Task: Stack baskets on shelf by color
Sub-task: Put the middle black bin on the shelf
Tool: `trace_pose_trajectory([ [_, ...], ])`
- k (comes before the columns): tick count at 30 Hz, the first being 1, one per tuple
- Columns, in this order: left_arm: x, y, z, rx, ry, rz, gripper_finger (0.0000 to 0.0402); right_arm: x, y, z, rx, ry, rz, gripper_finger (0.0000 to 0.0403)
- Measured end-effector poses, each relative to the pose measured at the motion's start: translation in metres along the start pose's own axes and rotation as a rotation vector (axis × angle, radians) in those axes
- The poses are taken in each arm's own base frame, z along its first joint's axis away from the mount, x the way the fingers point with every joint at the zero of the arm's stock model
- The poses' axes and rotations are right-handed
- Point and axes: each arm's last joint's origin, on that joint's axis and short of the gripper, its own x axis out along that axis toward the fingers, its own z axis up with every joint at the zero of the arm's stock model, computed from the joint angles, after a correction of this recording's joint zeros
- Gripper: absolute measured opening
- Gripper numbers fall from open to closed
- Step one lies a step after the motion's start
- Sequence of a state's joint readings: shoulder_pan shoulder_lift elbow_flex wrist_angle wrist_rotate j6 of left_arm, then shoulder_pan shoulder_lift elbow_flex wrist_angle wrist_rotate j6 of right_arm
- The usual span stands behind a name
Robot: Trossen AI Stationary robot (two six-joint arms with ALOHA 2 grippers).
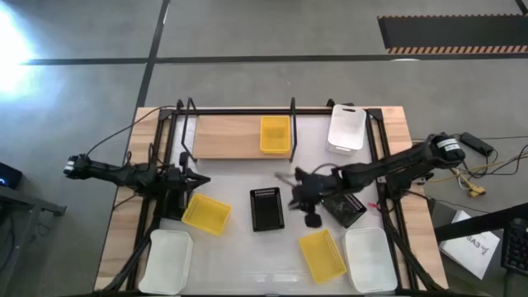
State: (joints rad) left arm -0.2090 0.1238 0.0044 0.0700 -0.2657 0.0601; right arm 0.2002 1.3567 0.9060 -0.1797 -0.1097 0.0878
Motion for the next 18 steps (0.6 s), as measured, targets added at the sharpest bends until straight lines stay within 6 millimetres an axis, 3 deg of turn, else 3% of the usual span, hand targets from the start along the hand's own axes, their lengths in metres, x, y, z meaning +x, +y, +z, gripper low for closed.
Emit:
trace_pose_trajectory([
  [4,0.000,0.000,0.000,0.000,0.000,0.000,0.0001,0.010,0.013,0.006,-0.017,-0.097,0.070,0.0052],
  [9,0.000,0.000,0.000,0.001,0.002,0.000,0.0001,0.034,0.034,0.015,-0.086,-0.046,0.045,0.0059],
  [13,0.000,0.000,0.000,0.001,0.005,-0.001,0.0001,0.048,0.044,0.034,-0.135,-0.003,0.007,0.0095],
  [18,0.000,0.000,0.000,0.001,0.006,0.000,0.0001,0.077,0.046,0.044,-0.136,0.142,-0.008,0.0151],
])
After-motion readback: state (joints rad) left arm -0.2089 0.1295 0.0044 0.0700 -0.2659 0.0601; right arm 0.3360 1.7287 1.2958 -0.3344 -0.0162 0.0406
